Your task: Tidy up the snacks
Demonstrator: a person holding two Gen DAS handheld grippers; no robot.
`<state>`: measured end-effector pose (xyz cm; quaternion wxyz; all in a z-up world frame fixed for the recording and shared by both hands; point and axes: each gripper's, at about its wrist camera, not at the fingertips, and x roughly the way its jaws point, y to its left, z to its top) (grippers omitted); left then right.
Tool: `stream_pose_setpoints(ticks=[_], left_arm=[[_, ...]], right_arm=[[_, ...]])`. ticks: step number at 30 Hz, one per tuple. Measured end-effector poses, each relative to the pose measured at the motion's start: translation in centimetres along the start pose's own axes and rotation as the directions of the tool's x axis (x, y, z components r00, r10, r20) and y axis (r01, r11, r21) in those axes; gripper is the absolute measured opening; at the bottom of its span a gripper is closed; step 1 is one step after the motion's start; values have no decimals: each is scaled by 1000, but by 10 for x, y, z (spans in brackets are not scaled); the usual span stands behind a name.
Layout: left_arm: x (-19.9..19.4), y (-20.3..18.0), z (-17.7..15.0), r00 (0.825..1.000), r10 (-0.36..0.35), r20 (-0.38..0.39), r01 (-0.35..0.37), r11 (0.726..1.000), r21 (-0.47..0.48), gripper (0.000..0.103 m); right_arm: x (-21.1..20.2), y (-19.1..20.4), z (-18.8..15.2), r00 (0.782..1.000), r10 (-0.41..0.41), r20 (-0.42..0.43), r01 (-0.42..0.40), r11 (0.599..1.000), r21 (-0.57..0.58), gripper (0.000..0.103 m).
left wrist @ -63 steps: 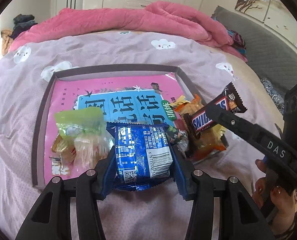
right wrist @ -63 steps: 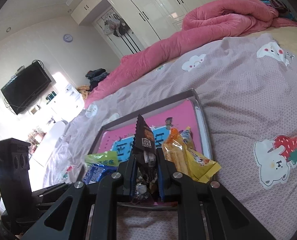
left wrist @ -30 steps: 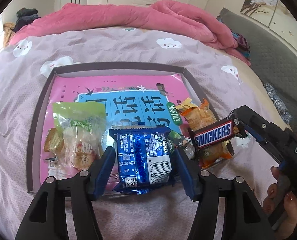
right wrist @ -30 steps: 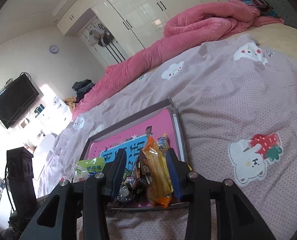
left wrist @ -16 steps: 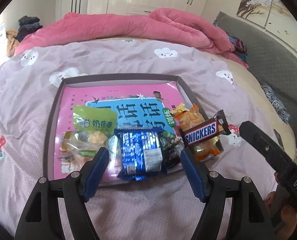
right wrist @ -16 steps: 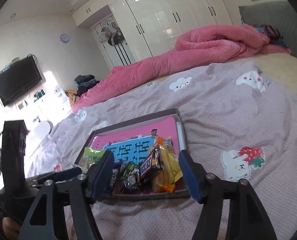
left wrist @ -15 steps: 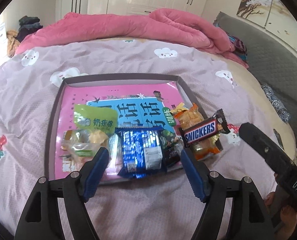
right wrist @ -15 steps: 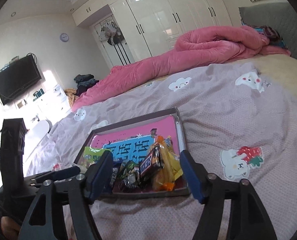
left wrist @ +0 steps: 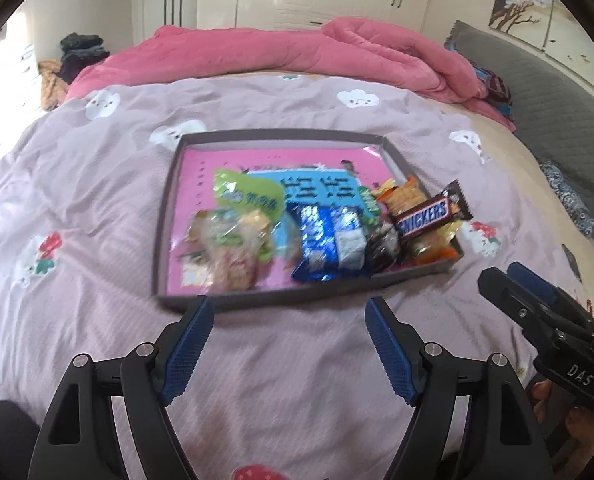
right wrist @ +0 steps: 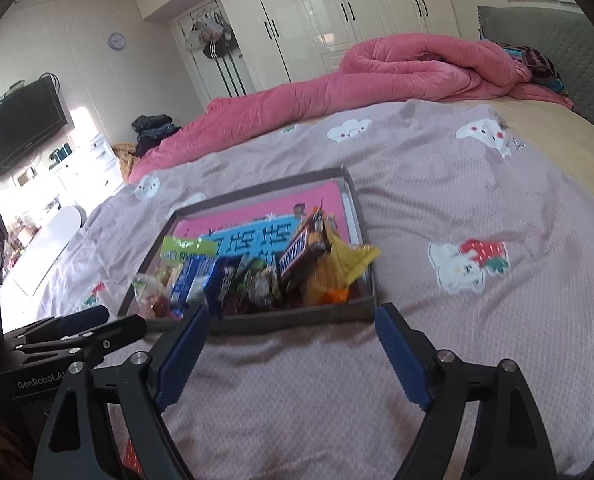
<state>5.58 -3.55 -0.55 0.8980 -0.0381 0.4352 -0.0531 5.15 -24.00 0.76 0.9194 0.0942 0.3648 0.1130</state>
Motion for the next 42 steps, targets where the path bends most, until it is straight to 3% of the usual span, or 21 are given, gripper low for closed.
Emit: stream_pose_setpoints(ticks=[8,26,42], left_arm=[[-9,13,-16,999,39,-12,-39,999,-4,79],[-22,15,-36,999,36,-17,-36,999,-32,79],[-26,16,-39,999,46,-12,-47,998,-36,79]], right_arm=[[-7,13,-13,1000,-7,-29,6,1000,-21,91],[-19,40,-28,998,-36,-46,31,993,-112,96],[-19,38,-29,998,-42,-48,37,994,-100,96]])
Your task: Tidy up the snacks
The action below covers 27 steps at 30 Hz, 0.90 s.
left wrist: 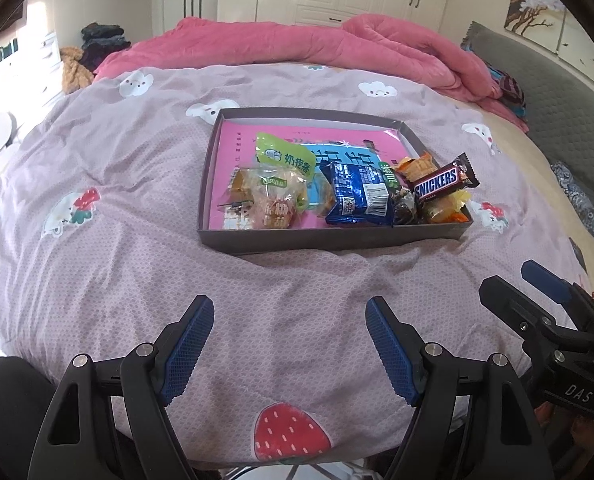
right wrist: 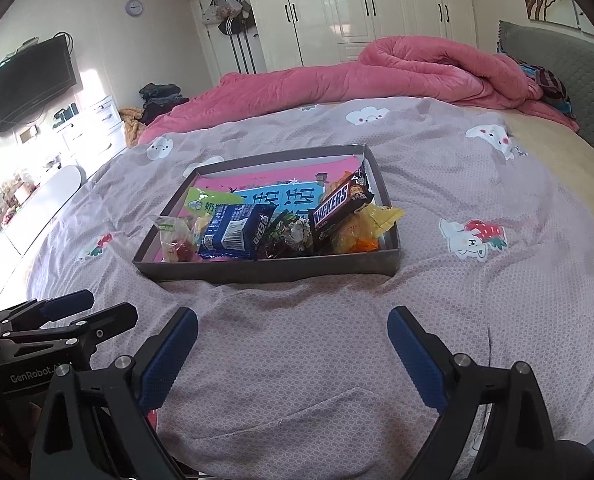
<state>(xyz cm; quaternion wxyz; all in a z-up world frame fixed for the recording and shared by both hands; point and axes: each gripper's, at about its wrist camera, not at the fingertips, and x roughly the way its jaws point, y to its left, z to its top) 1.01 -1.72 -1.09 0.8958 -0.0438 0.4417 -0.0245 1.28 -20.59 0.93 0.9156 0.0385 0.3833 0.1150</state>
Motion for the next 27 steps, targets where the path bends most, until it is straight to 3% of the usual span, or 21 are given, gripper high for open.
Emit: stream_pose_setpoints(ticks=[27], left_arm=[[-6,1,-1,1000,7,2,-7,1000,7,79]], right_arm=[[-5,-12,0,1000,1,8,-1,998,59,96]])
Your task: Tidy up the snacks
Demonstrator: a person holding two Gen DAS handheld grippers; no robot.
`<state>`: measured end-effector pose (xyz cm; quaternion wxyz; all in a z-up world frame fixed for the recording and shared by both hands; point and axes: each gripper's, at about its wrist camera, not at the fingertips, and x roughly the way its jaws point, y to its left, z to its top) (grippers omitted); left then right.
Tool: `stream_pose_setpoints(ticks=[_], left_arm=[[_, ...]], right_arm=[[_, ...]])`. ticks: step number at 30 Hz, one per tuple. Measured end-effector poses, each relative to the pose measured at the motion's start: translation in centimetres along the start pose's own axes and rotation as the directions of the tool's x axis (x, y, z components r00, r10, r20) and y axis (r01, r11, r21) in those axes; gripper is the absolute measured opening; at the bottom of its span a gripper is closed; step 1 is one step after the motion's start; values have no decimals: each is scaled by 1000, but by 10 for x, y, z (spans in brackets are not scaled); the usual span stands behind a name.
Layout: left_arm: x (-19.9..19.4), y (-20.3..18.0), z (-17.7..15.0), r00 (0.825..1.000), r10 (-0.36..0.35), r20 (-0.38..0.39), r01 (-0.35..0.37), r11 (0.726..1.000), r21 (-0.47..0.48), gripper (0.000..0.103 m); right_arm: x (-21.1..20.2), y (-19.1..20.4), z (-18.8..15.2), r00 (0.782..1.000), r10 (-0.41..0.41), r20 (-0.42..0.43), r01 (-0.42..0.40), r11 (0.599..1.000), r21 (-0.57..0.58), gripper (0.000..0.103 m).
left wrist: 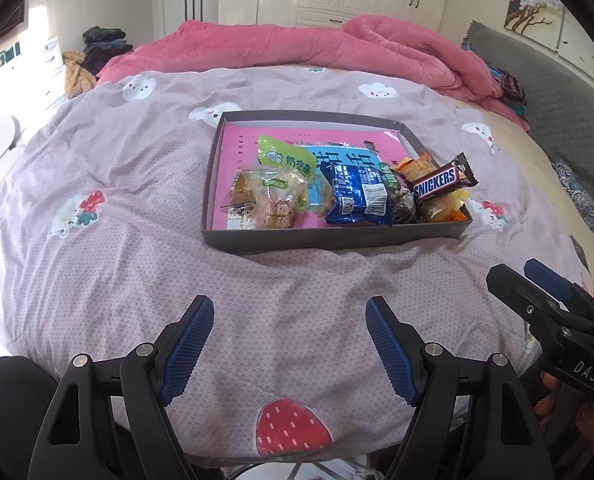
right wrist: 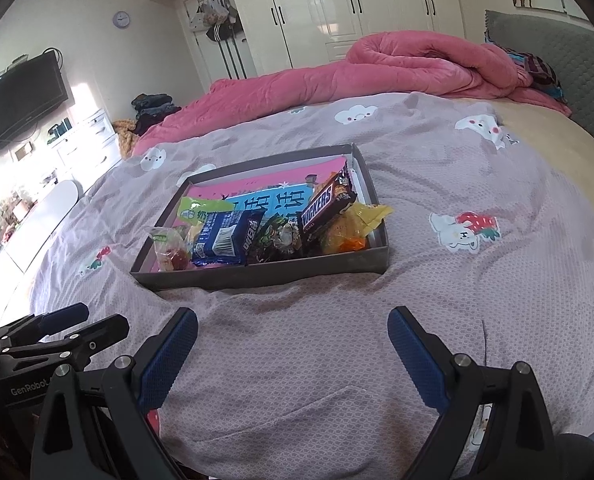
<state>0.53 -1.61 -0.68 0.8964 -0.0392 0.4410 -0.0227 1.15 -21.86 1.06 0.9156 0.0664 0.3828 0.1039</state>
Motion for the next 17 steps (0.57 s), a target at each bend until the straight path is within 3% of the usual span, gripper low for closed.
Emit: stream_pose_setpoints(ticks=[13,17], left_arm=[[5,6,2,999,39,8,-39,999,3,79],[14,23,9,999,48,9,-48,999,-19,79]], right_arm=[[7,-8,5,1000,-4,-5,4,1000,22,97],[15,-23,15,999,-27,22,26,999,47,100]])
